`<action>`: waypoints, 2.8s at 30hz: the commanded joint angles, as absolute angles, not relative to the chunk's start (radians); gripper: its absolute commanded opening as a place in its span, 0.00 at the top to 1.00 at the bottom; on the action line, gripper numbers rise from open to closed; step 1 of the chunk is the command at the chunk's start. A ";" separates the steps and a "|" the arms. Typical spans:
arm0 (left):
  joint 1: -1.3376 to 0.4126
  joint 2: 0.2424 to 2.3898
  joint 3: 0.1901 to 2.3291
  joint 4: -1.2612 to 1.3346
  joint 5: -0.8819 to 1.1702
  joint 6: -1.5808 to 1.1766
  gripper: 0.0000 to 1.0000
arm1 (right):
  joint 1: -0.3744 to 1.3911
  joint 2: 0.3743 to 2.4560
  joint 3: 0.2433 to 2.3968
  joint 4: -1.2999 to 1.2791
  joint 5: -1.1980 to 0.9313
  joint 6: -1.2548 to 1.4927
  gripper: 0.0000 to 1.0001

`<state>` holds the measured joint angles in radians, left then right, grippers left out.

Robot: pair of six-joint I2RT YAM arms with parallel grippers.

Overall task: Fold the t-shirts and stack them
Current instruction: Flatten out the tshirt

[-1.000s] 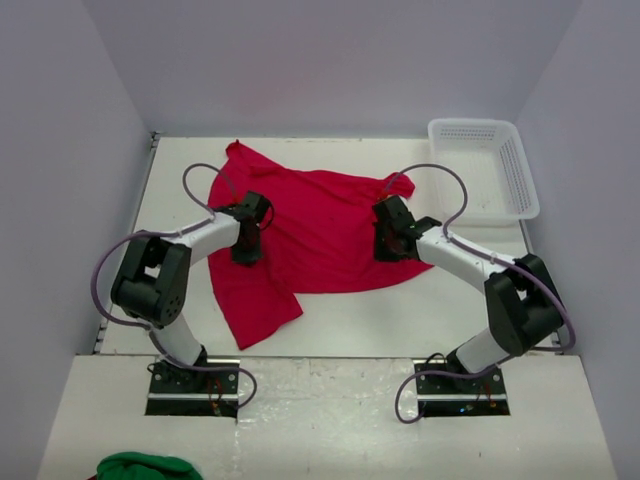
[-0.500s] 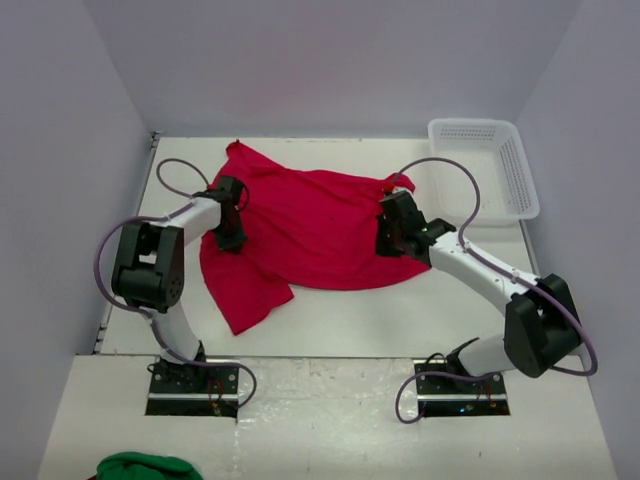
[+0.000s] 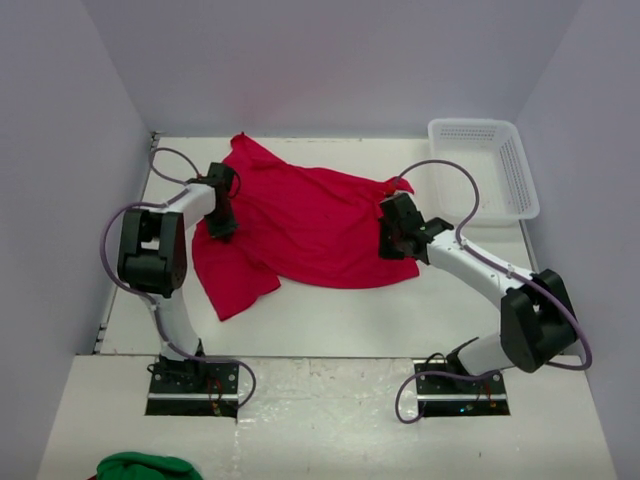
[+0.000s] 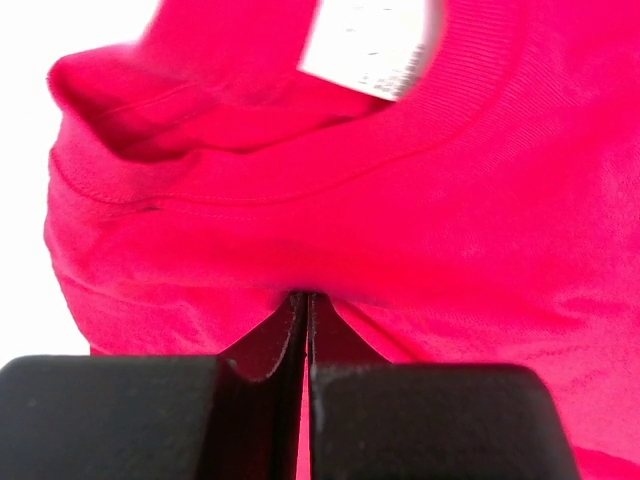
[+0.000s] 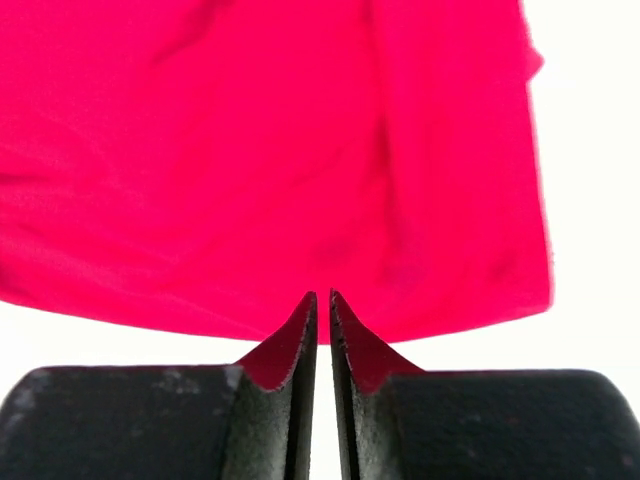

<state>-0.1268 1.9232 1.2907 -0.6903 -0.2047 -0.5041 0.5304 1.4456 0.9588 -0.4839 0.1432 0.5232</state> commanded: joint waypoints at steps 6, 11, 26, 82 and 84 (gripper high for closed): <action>0.012 1.922 1.307 -0.701 -0.255 -0.489 1.00 | 0.480 1.430 0.946 -0.518 0.170 0.537 0.68; 0.029 1.916 1.289 -0.690 -0.218 -0.488 1.00 | 0.468 1.414 0.913 -0.535 0.163 0.545 0.50; -0.152 1.643 1.210 -0.699 -0.373 -0.480 1.00 | 0.468 1.374 0.732 -0.434 0.063 0.643 0.46; -0.264 1.559 1.127 -0.669 -0.325 -0.451 1.00 | 0.469 2.016 1.600 -0.680 0.098 0.420 0.78; -0.264 1.555 1.126 -0.667 -0.325 -0.451 1.00 | 0.468 1.984 1.583 -0.677 0.129 0.423 0.63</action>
<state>-0.2584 1.5890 1.0855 -0.6724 -0.3180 -0.4679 0.4702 2.0228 1.5436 -0.6586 0.0906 0.4393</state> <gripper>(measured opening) 0.002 0.336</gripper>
